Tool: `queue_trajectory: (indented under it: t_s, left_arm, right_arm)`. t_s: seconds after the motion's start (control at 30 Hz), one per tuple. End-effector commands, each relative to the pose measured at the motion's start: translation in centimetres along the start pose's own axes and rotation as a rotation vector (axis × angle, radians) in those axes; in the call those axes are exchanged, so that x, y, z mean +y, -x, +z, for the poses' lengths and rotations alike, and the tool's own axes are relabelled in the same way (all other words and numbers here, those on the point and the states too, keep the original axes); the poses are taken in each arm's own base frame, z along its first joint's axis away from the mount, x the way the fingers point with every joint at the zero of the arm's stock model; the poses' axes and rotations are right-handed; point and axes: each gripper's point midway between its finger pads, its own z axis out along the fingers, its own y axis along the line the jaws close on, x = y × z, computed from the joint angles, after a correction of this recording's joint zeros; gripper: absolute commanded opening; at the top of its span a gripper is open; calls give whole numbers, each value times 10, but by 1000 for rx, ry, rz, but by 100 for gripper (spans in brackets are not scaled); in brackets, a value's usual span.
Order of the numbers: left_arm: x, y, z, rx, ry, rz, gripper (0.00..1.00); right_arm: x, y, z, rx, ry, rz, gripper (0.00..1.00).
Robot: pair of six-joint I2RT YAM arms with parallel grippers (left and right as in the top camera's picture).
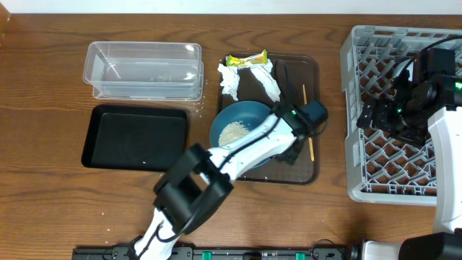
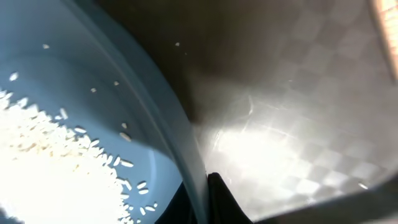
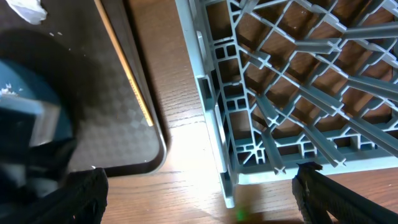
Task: Sort waste into correct bins and load items into the dishwasher rack
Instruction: 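Grasp the blue bowl rim with the left gripper and lift, then carry the blue bowl left over the black tray and tilt it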
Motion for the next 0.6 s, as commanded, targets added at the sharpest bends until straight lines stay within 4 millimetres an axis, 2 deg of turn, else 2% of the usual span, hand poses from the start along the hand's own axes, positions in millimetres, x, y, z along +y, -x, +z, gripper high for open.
queue_trajectory:
  t_s: [0.0,0.37,0.57]
  left_arm:
    - [21,6,-27,-33,-21,-56,6]
    - [82,4,-65,-48,-11,-182,6]
    - [130,0,-89,-68,-12,-303,6]
  right_arm:
    - [-3,1,-2,-10,-6,-4,94]
    - [-3,1,-2,-9,-6,-4,95]
    - [-3,1,-2,-9,-6,-4,95]
